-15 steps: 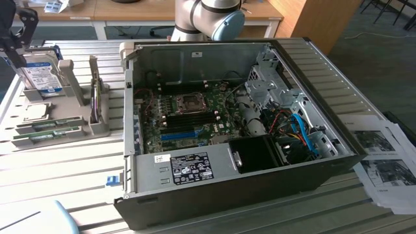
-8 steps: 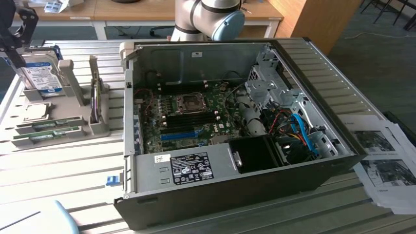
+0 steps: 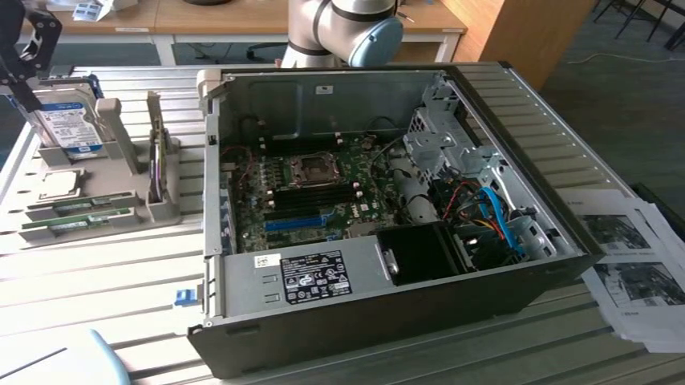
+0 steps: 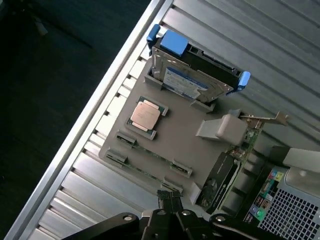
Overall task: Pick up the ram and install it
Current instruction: 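Pick up the ram and move it above insertion slot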
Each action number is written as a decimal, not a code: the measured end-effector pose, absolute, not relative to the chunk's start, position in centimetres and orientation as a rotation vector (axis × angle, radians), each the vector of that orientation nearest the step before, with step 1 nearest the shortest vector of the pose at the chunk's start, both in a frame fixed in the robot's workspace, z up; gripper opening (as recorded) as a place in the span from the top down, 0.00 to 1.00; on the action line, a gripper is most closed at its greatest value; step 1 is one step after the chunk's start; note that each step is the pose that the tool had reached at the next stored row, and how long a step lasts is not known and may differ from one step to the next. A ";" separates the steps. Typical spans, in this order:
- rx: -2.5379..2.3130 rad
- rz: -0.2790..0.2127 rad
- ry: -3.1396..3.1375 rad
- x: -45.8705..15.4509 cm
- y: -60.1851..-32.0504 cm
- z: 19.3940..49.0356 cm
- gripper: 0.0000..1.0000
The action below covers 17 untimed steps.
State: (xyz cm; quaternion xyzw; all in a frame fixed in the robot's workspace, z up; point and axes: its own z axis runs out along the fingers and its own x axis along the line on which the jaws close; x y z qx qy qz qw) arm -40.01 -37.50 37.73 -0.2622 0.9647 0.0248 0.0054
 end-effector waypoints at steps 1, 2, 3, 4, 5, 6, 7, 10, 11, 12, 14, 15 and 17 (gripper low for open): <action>-0.845 0.078 3.014 -40.0 -37.5 37.7 0.91; -0.873 0.078 3.007 -40.0 -37.5 37.7 0.91; -0.897 0.078 3.000 -40.0 -37.5 37.7 0.91; -0.923 0.078 2.992 -40.0 -37.5 37.7 0.91; -0.948 0.078 2.985 -40.0 -37.5 37.7 0.91; -0.974 0.078 2.977 -40.0 -37.5 37.7 0.91; -0.999 0.079 2.969 -40.0 -37.5 37.7 0.91; -1.078 0.079 2.943 -40.0 -37.5 37.7 0.91; -1.104 0.079 2.934 -40.0 -37.5 37.7 0.91; -1.129 0.079 2.925 -40.0 -37.5 37.7 0.91; -1.181 0.079 2.905 -40.0 -37.5 37.7 0.91; -1.209 0.079 2.894 -40.0 -37.5 37.7 0.91; -1.261 0.080 2.873 -40.0 -37.5 37.7 0.91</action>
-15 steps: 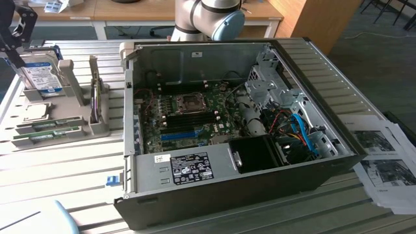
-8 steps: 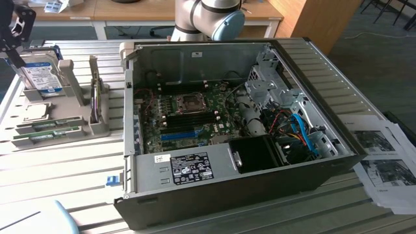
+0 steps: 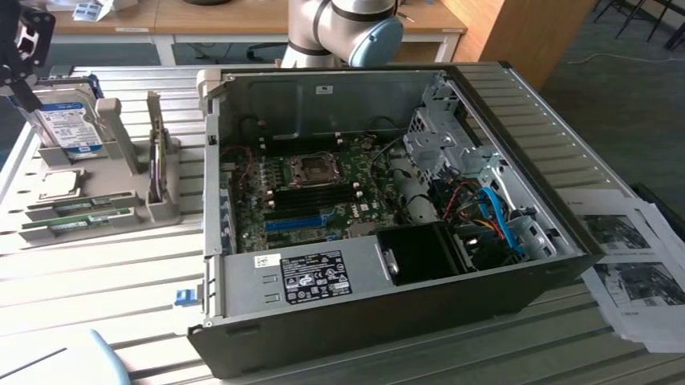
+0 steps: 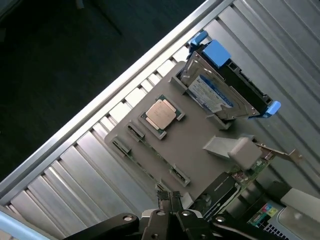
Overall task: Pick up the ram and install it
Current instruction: 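Pick up the ram and move it above insertion slot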
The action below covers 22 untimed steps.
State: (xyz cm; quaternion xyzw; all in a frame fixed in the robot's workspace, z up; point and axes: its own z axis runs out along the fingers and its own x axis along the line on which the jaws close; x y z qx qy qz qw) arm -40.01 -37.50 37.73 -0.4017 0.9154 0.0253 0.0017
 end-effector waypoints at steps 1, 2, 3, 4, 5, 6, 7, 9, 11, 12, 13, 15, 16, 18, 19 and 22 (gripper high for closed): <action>-1.286 0.080 2.862 -40.0 -37.5 37.7 0.91; -1.311 0.080 2.851 -40.0 -37.5 37.7 0.91; -1.336 0.080 2.840 -40.0 -37.5 37.7 0.91; -1.363 0.080 2.828 -40.0 -37.5 37.7 0.91; -1.387 0.080 2.817 -40.0 -37.5 37.7 0.91; -1.411 0.080 2.805 -40.0 -37.5 37.7 0.91; -1.436 0.080 2.793 -40.0 -37.5 37.7 0.91; -1.485 0.080 2.768 -40.0 -37.5 37.7 0.91; -1.536 0.080 2.741 -40.0 -37.5 37.7 0.91; -1.560 0.080 2.728 -40.0 -37.5 37.7 0.91; -1.583 0.080 2.715 -40.0 -37.5 37.7 0.91; -1.630 0.080 2.689 -40.0 -37.5 37.7 0.91; -1.654 0.080 2.674 -40.0 -37.5 37.7 0.91; -1.698 0.079 2.647 -40.0 -37.5 37.7 0.91; -1.722 0.079 2.633 -40.0 -37.5 37.7 0.91; -1.787 0.079 2.590 -40.0 -37.5 37.7 0.91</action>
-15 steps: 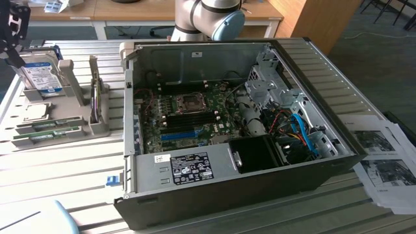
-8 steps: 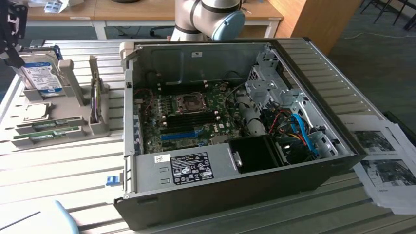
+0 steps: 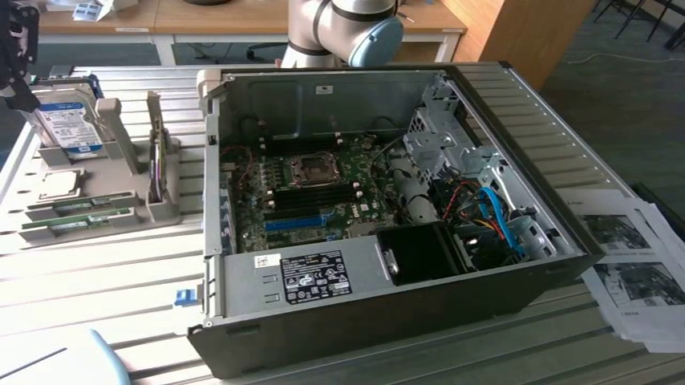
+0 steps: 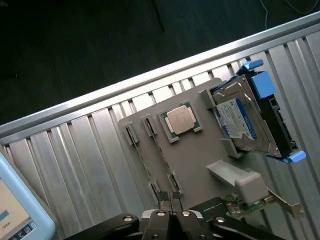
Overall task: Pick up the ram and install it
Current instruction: 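Pick up the ram and move it above insertion slot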
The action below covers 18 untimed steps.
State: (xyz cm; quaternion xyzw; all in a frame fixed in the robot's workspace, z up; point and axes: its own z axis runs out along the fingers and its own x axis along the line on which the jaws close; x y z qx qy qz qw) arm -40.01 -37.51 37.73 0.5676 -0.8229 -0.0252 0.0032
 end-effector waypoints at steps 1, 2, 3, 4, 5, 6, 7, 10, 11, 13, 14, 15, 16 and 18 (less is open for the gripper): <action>1.802 -0.079 -2.564 -40.0 -37.5 37.7 0.91; 1.826 -0.079 -2.546 -40.0 -37.5 37.7 0.91; 1.849 -0.079 -2.529 -40.0 -37.5 37.7 0.91; 1.871 -0.079 -2.512 -40.0 -37.5 37.7 0.91; 1.893 -0.078 -2.495 -40.0 -37.5 37.7 0.91; 1.915 -0.078 -2.477 -40.0 -37.5 37.7 0.91; 1.939 -0.078 -2.458 -40.0 -37.5 37.7 0.91; 2.003 -0.078 -2.404 -40.0 -37.5 37.7 0.91; 2.025 -0.077 -2.386 -40.0 -37.5 37.7 0.91; 2.067 -0.077 -2.348 -40.0 -37.5 37.7 0.91; 2.087 -0.077 -2.330 -40.0 -37.5 37.7 0.91; 2.108 -0.077 -2.310 -40.0 -37.5 37.7 0.91; 2.130 -0.076 -2.289 -40.0 -37.5 37.7 0.91; 2.171 -0.076 -2.250 -40.0 -37.5 37.7 0.91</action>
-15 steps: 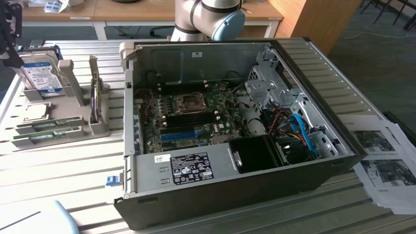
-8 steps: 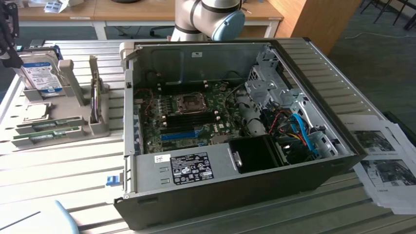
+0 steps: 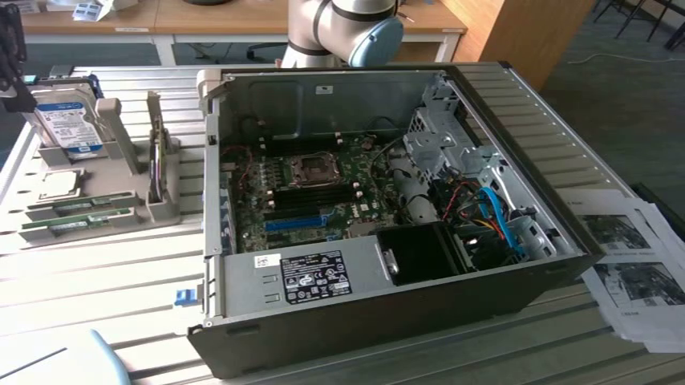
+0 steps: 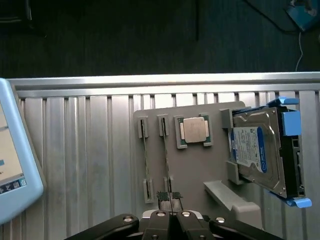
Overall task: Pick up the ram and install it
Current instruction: 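Pick up the ram and move it above insertion slot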
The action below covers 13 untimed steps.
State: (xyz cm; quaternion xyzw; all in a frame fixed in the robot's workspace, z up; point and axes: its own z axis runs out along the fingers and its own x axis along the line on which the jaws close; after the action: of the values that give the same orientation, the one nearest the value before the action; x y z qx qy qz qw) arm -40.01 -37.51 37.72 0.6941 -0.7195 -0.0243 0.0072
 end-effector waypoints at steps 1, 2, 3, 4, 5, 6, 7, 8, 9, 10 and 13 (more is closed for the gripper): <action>2.190 -0.076 -2.230 -40.0 -37.5 37.7 0.91; 2.210 -0.076 -2.210 -40.0 -37.5 37.7 0.91; 2.231 -0.075 -2.188 -40.0 -37.5 37.7 0.91; 2.250 -0.075 -2.168 -40.0 -37.5 37.7 0.91; 2.269 -0.075 -2.148 -40.0 -37.5 37.7 0.91; 2.285 -0.075 -2.130 -40.0 -37.5 37.7 0.91; 2.293 -0.075 -2.121 -40.0 -37.5 37.7 0.91; 2.294 -0.075 -2.119 -40.0 -37.5 37.7 0.91; 2.295 -0.075 -2.119 -40.0 -37.5 37.7 0.91; 2.295 -0.075 -2.119 -40.0 -37.5 37.7 0.91; 2.296 -0.070 -2.121 -40.0 -37.5 37.7 0.91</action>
State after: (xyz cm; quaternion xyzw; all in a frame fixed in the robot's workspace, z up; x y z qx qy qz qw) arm -40.03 -37.49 37.68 0.7344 -0.6783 -0.0224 0.0073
